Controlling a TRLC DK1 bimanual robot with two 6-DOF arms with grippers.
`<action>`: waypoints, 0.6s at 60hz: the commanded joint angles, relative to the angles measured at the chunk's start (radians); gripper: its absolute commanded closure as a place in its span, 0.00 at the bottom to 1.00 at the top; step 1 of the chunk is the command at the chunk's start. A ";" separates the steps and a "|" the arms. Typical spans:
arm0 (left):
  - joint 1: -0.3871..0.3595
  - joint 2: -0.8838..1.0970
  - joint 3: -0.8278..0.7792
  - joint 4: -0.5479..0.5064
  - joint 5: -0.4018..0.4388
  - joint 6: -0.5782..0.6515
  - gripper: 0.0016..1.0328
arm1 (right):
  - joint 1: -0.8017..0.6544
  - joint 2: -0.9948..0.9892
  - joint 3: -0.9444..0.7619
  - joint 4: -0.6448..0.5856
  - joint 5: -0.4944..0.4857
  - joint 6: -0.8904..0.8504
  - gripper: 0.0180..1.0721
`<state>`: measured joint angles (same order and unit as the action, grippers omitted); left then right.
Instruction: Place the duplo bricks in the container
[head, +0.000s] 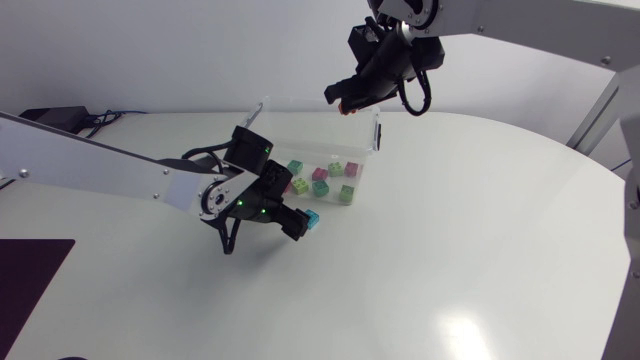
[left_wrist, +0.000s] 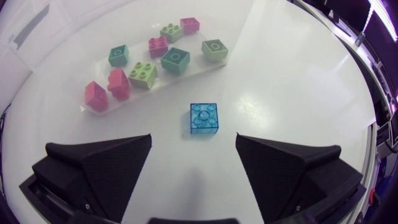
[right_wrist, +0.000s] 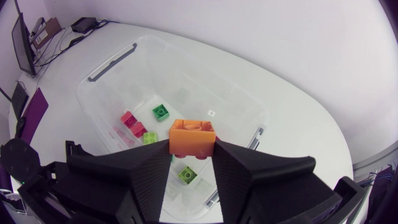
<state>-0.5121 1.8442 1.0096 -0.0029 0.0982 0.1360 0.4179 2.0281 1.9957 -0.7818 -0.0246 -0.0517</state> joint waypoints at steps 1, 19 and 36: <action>-0.009 0.049 0.044 0.015 -0.009 0.014 0.09 | -0.010 0.057 0.043 -0.005 0.003 0.015 0.59; -0.016 0.122 0.083 0.063 -0.034 -0.003 0.09 | -0.059 0.179 0.192 -0.040 0.009 0.015 0.23; -0.026 0.135 0.099 0.083 -0.040 -0.029 0.11 | -0.048 0.104 0.127 -0.051 0.031 0.012 0.12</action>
<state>-0.5282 1.9545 1.0729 0.0734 0.0654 0.1310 0.3599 2.1830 2.1685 -0.8261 -0.0059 -0.0517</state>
